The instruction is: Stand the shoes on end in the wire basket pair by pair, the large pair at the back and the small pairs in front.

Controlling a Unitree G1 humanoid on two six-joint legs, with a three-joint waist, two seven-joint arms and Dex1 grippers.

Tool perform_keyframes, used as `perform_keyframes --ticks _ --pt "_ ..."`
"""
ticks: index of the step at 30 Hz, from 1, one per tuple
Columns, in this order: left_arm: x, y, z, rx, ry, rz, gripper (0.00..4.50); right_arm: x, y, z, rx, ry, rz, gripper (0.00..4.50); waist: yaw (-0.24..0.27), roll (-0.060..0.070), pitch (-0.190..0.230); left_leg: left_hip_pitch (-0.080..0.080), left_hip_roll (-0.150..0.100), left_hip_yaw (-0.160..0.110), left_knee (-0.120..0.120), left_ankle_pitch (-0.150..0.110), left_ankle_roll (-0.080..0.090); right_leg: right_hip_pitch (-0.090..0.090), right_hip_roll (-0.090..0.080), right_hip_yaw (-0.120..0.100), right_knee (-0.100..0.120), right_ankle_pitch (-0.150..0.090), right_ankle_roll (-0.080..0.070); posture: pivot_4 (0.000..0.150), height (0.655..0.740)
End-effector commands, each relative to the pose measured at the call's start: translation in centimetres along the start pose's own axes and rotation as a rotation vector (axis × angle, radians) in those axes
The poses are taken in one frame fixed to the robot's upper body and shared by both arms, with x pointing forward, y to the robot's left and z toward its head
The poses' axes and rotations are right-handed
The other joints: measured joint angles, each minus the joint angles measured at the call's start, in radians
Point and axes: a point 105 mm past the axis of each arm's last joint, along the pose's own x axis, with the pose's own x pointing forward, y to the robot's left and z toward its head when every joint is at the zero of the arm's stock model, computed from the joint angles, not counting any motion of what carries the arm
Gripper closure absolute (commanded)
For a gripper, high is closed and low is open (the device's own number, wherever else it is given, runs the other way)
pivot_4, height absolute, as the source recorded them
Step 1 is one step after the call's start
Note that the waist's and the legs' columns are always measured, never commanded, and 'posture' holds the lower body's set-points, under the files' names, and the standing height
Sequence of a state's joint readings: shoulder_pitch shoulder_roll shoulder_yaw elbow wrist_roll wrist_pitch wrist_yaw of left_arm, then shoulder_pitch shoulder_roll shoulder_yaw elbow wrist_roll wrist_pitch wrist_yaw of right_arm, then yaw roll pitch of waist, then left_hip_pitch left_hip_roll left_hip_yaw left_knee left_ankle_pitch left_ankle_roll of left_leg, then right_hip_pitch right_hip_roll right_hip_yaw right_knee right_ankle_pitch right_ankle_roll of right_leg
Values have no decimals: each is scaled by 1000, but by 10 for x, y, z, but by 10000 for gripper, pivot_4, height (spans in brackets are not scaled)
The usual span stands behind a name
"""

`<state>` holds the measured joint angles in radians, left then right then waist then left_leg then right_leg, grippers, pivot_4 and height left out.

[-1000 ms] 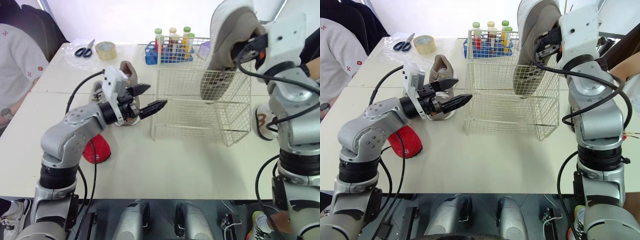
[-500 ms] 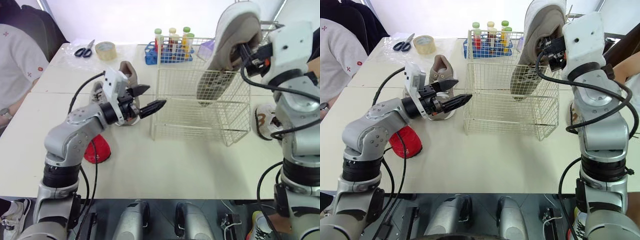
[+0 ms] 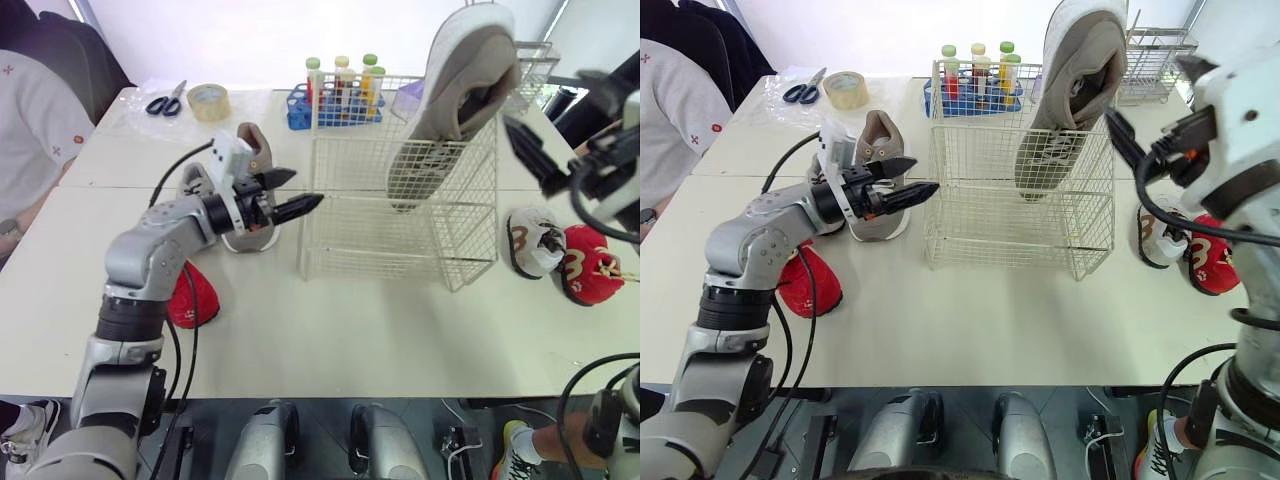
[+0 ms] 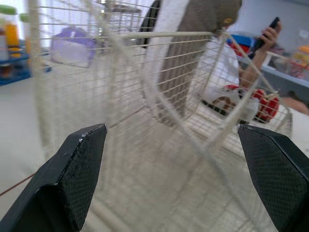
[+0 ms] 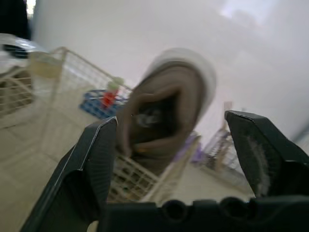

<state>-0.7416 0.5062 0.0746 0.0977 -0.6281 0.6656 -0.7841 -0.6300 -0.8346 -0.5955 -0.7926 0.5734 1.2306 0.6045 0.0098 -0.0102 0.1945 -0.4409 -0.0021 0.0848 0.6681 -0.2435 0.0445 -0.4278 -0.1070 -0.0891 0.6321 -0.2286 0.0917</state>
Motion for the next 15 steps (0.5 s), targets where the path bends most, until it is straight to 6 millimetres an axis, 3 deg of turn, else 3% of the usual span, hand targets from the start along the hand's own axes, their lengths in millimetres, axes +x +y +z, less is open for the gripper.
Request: perform_keyframes --ticks 1,4,6,10,13,15 --pt "-26 31 39 9 -91 142 0 -17 5 25 182 -26 252 418 -1 0 0 0 1 0 0 -1 1 0 0 0 0 0 0 1500 7371" --pt "-46 63 49 -26 -61 325 0 -17 0 42 261 -71 367 418 0 -1 0 0 0 -1 0 -1 2 0 -4 -1 0 0 0 1500 7371" --pt "-60 81 45 -93 15 417 0 -15 8 52 293 -106 495 418 1 -1 0 0 -1 -1 0 -1 2 0 -5 -1 0 0 0 1500 7371" --pt "-75 100 44 -181 76 458 0 -6 40 64 288 -164 748 418 -1 -1 0 0 -2 1 0 -2 3 0 -4 -2 0 0 0 1500 7371" --pt "-83 117 42 -204 128 502 0 5 72 58 248 -176 936 418 1 -1 0 0 -2 1 0 -1 2 0 -3 -2 0 0 0 1500 7371" --pt "-82 121 44 -209 150 495 0 10 82 57 246 -213 1002 418 2 -2 0 -1 -2 2 1 0 0 0 -3 -2 0 0 1 1500 7371"
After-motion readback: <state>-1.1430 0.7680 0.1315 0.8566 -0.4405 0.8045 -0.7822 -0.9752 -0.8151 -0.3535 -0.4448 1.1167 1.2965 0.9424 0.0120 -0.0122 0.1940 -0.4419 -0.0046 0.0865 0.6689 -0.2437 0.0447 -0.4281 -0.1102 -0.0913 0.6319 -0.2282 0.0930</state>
